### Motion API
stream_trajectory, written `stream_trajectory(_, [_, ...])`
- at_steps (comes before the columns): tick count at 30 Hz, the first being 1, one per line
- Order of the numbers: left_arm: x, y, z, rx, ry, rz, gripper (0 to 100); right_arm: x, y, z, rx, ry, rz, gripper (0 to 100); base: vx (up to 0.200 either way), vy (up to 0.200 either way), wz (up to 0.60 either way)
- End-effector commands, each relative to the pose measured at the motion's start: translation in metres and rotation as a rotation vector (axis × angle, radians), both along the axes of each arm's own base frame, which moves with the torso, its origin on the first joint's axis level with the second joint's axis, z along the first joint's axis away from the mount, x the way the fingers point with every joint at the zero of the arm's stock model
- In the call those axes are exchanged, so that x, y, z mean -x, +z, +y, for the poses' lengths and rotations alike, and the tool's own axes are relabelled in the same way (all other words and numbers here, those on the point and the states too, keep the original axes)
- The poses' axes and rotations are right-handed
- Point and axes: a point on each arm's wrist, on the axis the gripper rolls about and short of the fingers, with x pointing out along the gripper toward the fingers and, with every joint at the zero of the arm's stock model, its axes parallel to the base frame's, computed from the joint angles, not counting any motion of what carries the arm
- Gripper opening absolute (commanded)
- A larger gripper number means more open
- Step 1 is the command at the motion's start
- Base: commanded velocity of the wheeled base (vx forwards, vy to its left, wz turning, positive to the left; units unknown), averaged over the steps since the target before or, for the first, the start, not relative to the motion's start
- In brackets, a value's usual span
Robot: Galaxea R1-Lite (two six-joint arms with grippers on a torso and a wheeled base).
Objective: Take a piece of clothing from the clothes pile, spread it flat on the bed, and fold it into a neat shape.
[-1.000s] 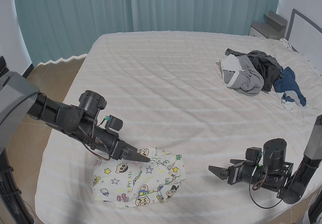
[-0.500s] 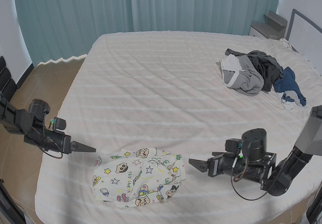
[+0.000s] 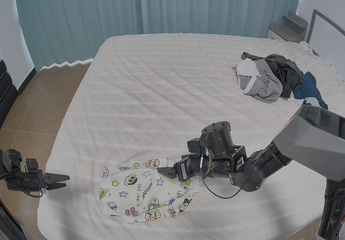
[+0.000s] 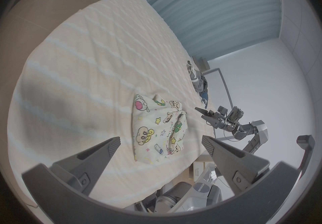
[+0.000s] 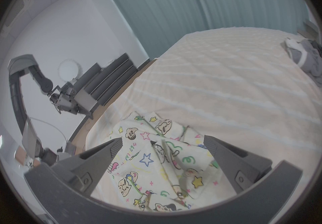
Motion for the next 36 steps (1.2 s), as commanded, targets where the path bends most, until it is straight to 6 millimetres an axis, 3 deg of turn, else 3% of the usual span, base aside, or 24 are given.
stream_trajectory(1, [0.01, -0.026, 0.004, 0.072, 0.032, 0.071, 100, -0.005, -0.047, 0.019, 0.057, 0.049, 0.058, 100, 0.0, 0.0, 0.0])
stream_trajectory(5, [0.009, -0.032, 0.008, 0.074, 0.046, 0.075, 100, 0.001, -0.062, 0.029, 0.074, 0.078, 0.068, 100, 0.0, 0.0, 0.0])
stream_trajectory(9, [0.011, -0.032, 0.01, 0.074, 0.056, 0.071, 100, 0.002, -0.065, 0.031, 0.062, 0.081, 0.053, 100, 0.0, 0.0, 0.0])
stream_trajectory(22, [0.011, -0.032, 0.009, 0.076, 0.056, 0.074, 100, 0.013, -0.045, 0.023, 0.03, 0.086, 0.011, 100, 0.0, 0.0, 0.0])
stream_trajectory(36, [0.011, -0.033, 0.009, 0.077, 0.058, 0.075, 100, 0.026, -0.048, 0.023, 0.049, 0.128, -0.018, 100, 0.0, 0.0, 0.0])
